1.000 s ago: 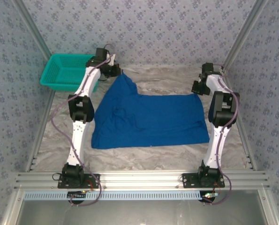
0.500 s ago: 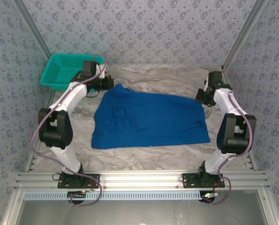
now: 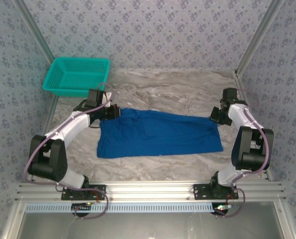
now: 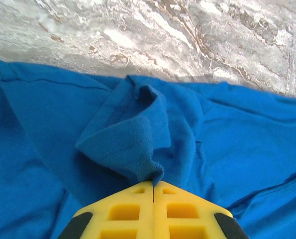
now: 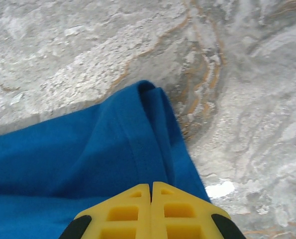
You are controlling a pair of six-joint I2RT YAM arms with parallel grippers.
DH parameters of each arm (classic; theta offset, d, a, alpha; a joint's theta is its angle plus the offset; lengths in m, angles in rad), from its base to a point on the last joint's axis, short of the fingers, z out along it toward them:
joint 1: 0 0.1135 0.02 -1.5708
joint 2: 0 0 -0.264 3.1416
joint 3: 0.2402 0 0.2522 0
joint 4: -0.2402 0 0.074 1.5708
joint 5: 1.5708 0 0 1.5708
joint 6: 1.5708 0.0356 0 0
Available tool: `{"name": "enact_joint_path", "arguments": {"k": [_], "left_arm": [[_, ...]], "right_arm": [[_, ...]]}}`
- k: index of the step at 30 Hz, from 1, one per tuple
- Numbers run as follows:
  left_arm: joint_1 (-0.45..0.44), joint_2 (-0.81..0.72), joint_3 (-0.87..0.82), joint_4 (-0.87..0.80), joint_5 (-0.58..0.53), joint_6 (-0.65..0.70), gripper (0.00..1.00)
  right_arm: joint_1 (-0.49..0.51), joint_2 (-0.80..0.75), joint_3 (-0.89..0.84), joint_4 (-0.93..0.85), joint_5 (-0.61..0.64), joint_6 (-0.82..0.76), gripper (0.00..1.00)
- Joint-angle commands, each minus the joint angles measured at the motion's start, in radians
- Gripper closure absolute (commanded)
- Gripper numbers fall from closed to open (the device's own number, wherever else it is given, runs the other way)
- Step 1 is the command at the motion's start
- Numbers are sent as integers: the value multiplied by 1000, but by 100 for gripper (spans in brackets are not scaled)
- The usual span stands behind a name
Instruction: Fold the inside-out t-shirt
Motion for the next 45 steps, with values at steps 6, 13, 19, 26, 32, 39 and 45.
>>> {"name": "enact_joint_path", "arguments": {"k": [6,13,19,26,32,39,45], "left_arm": [[-9,-149,-72,-14,-100,-16,100],[-11,-183,-114,9,-105,-22,100],[-30,-198,-230,-1,-115,-38,100],[-45,-199,-333,-37,-87,-116,75],[-53,-272,-303,72,-59,-180,49],[-132,98,1,16,-22,-15,43],[-135,297,197,-71,-52,89,41]], "right_arm": [[-45,16,6,-21,78,27,96],[-40,34,-12,-21,84,28,94],[-27,27,-54,-16,109,44,86],[98,-141,-102,56,156,45,58],[385,-196,-64,176,125,-31,50],[436,-74,-3,170,95,-2,50],[452,-60,8,168,87,-10,51]]}}
